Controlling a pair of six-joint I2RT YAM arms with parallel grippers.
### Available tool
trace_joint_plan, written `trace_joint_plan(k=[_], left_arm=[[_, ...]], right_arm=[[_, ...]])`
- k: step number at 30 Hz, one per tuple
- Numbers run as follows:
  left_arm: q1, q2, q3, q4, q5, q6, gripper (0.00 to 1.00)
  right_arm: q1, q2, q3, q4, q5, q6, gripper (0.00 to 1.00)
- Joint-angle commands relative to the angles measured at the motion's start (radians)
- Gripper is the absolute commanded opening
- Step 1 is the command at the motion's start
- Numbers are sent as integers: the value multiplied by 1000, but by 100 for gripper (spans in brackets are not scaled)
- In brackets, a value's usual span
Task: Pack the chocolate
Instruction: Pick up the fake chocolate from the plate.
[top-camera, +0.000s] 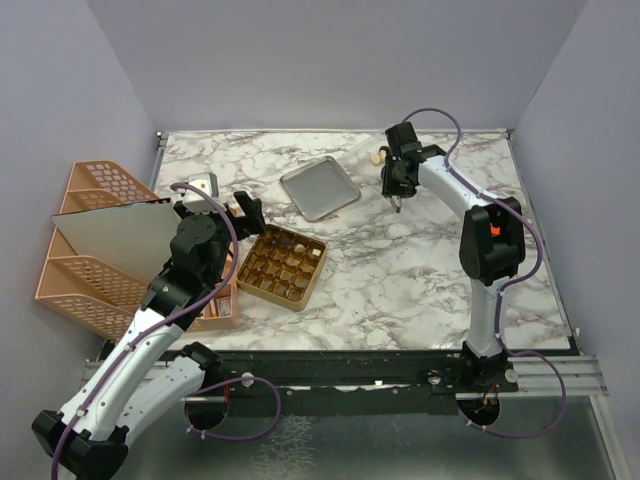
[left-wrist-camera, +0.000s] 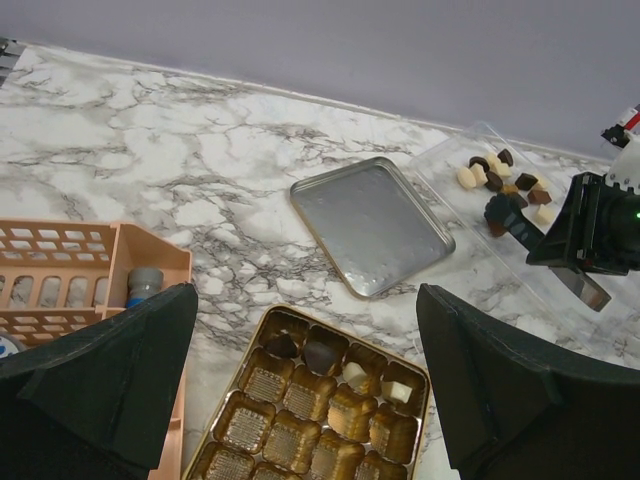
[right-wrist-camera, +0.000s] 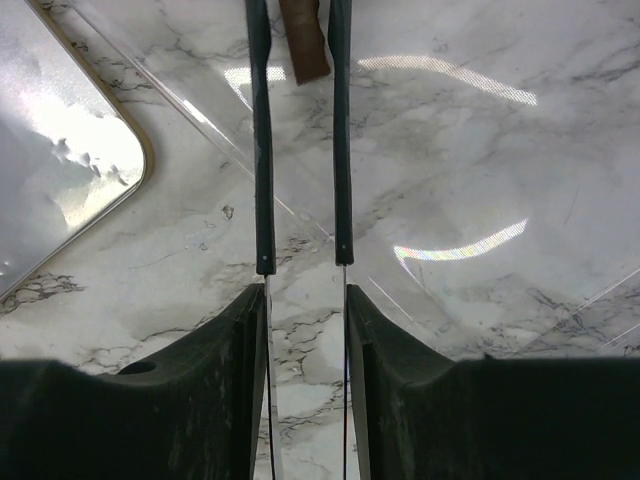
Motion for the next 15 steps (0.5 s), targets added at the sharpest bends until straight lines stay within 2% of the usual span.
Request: trace_joint_plan(k=[1,8,15], left_arm=[[-3,-16,-9,10,-26,14,99],[-3,-16,-8,10,-28,14,99],[-3,-20,-10,10,-35,15,99]], right_arm=[[13,4,24,-39,42,-19,36],[16,-18,12,-45,63,-43,20],[16,-48,8,-46,78,-54,17]])
